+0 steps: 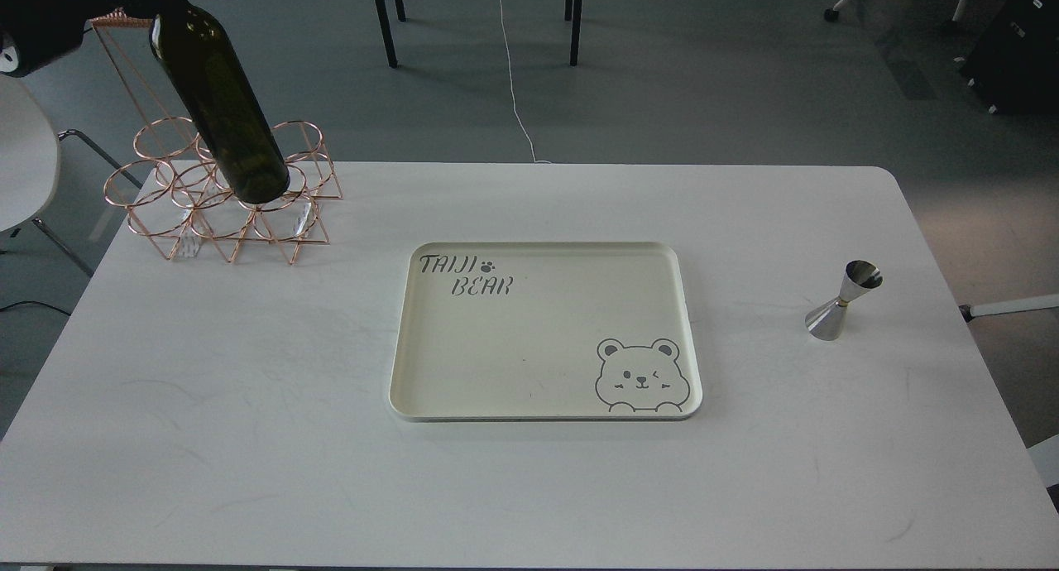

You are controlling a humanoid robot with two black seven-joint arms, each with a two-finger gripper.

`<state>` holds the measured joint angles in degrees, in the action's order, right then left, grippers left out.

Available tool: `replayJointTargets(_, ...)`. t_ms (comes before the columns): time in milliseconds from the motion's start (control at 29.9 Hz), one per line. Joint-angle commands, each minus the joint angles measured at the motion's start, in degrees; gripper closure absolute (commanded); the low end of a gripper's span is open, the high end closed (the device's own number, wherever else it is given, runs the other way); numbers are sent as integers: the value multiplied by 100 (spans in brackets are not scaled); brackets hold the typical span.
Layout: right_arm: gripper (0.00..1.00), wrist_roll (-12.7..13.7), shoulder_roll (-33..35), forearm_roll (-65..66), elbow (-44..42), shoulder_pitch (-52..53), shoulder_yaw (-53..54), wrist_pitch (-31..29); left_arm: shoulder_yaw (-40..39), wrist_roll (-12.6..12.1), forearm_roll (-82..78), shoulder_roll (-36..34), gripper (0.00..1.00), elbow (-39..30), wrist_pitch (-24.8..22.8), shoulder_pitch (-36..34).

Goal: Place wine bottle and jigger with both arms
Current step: 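Lower the bottle into a slot of the copper rack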

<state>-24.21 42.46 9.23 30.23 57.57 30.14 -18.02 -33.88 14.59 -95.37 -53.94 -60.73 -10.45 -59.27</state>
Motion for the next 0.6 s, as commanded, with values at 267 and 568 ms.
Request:
replayJointTargets(267, 6, 4, -1, 0, 0, 0, 0, 1, 4, -9, 10, 111, 91, 44, -1, 4)
replayJointTargets(568, 6, 4, 17, 0, 0, 0, 0, 1, 91, -9, 10, 182, 91, 44, -1, 56)
